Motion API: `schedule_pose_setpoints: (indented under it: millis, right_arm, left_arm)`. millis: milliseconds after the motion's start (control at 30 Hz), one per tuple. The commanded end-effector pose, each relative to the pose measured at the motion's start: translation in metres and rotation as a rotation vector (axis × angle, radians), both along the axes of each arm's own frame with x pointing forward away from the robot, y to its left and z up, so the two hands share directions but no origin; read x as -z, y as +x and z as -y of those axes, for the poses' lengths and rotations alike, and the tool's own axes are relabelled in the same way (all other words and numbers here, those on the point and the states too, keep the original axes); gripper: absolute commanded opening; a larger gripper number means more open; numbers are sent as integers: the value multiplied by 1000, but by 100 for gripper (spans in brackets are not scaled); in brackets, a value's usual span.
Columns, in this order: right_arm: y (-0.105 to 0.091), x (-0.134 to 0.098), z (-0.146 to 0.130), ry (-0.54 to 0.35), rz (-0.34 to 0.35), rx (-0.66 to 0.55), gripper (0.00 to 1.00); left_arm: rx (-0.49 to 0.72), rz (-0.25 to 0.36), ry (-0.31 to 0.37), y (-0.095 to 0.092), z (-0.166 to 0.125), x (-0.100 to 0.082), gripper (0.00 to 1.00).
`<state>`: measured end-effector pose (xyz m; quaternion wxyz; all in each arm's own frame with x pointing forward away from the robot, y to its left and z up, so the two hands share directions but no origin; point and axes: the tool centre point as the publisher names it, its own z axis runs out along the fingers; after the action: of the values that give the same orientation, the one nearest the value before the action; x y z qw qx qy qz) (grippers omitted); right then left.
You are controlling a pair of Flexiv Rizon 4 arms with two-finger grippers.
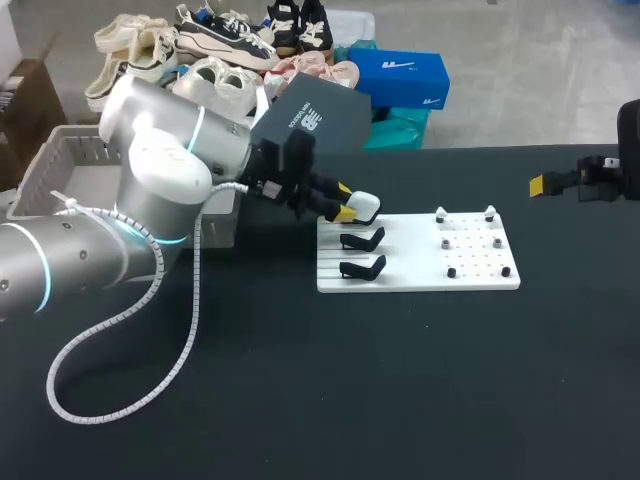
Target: Pick up each earbud case from the left stands, insert the matching earbuds, close the lid, and place the case in the box.
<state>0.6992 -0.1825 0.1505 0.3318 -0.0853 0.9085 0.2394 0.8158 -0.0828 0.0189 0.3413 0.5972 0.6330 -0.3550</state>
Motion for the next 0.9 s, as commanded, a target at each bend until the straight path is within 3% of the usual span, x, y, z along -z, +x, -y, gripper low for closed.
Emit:
schedule_pose_setpoints:
  millis: [33, 400, 467, 533, 767, 900]
  right_arm:
    - [1, 1, 2, 5, 0, -7, 100]
    - [1, 1, 2, 5, 0, -7, 100]
    - [1, 1, 2, 5, 0, -7, 100]
    - [1, 1, 2, 5, 0, -7, 100]
    - [1, 1, 2, 5, 0, -7, 100]
    - [1, 1, 2, 5, 0, -7, 100]
  left_arm:
    - [10, -5, -5, 6, 5, 1, 45]
    - [32, -10, -5, 4, 9, 4, 38]
    - [34, -10, -5, 4, 10, 5, 26]
    - [36, -9, -5, 3, 10, 6, 0]
    - [37, -8, -17, 1, 5, 2, 0]
    - [34, 2, -50, -5, -4, -11, 0]
